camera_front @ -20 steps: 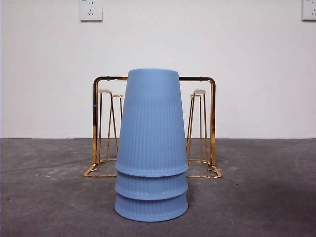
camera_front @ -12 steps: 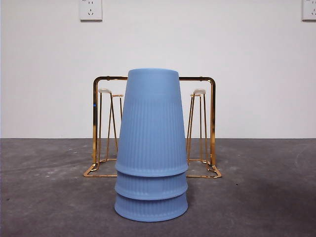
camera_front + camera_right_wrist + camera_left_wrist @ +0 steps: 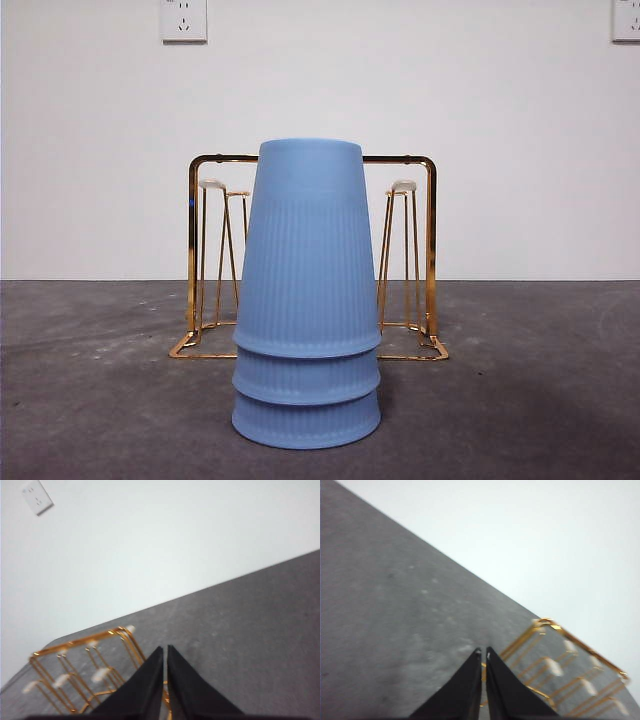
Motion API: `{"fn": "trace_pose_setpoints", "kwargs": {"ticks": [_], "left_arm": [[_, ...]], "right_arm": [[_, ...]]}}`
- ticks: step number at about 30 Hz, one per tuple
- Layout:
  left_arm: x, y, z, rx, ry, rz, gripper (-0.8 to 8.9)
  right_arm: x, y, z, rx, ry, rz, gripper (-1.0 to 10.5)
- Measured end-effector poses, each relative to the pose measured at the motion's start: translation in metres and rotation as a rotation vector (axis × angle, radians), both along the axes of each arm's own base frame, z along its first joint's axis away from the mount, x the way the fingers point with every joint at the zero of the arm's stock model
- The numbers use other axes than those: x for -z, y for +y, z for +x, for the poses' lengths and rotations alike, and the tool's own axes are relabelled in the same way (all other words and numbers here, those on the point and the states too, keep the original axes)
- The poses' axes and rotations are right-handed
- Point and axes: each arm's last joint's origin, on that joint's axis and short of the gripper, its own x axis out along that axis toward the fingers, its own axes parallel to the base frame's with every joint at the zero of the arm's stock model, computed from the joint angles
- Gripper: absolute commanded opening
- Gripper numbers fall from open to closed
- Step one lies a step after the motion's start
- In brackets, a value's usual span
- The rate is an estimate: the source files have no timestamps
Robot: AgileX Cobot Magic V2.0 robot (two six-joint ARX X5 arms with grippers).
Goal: Pick the top cup and place it on cupholder, pick up the mid cup and place it on cupholder, last pick the bottom cup and place it on cupholder.
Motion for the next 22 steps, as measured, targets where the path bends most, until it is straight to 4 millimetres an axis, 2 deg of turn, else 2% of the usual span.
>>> {"fn": "trace_pose_setpoints", "kwargs": {"ticks": [9, 17, 22], "left_arm": [[-0.059, -0.004, 0.0, 0.166, 0.043, 0.176, 0.09], [-0.094, -0.011, 0.014, 0.398, 0.15, 0.347, 0.09], [-0.113, -0.02, 0.013, 0.546, 0.181, 0.431, 0.09]], "right_arm": [[-0.06, 0.005, 0.005, -0.167, 0.098, -0.13, 0.1], [-0.092, 0.012, 0.023, -0.382, 0.262, -0.288, 0.1], [-0.103, 0.022, 0.028, -0.51, 0.323, -0.384, 0.1]]}}
